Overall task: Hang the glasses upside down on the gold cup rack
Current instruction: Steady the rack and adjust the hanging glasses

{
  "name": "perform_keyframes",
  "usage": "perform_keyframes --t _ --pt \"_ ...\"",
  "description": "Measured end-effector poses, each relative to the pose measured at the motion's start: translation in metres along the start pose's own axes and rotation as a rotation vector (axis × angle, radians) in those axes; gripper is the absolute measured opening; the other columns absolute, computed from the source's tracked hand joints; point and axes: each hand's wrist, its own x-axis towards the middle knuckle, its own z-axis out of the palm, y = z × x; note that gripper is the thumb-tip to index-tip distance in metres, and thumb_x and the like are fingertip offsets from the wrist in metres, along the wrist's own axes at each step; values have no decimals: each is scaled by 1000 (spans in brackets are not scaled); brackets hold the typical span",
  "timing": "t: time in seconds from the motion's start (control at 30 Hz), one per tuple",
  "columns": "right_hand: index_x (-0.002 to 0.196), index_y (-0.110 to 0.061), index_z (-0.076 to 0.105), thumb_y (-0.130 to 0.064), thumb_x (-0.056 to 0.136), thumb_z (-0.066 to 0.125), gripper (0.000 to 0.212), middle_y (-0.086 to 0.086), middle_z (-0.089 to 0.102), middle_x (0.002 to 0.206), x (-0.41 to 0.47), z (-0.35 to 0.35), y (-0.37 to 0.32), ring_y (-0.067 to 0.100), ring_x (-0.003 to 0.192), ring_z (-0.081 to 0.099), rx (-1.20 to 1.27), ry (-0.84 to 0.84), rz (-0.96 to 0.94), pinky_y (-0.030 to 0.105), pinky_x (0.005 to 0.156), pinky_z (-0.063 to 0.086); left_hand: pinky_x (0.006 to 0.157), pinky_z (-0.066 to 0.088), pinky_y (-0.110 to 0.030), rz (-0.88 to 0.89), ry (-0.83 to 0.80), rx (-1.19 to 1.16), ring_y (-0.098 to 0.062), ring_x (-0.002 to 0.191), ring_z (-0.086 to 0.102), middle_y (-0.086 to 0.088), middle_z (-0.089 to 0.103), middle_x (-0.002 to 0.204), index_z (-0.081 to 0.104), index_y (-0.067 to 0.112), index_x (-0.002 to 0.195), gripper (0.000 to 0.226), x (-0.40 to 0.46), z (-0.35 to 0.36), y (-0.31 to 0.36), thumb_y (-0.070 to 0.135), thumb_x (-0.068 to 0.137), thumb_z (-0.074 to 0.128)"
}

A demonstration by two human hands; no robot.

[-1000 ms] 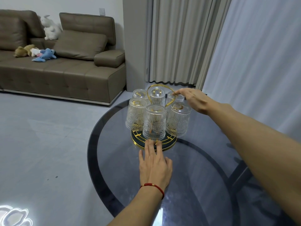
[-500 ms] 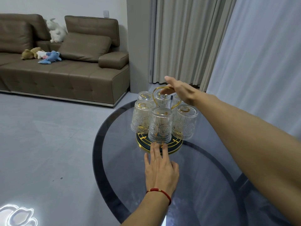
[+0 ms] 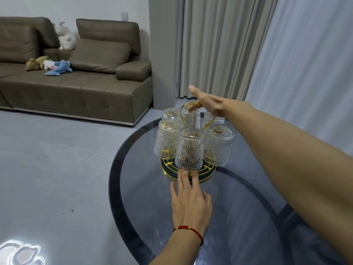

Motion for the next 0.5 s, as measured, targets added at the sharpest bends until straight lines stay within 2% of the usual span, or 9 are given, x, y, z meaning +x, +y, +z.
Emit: perform_keyframes --t 0.27,0.5 --pt "140 -18 63 -95 77 6 115 8 35 167 3 3 3 32 155 25 -13 15 -3 65 121 4 124 16 -51 -5 16 -20 -27 154 12 -11 25 162 30 19 153 62 0 -1 0 31 94 43" --pt "146 -16 57 -88 86 6 107 7 33 168 -1 3 -1 32 156 21 -18 4 -11 64 121 4 124 15 -51 -2 3 -6 -27 154 9 -11 23 163 28 19 154 61 0 1 -1 33 96 41"
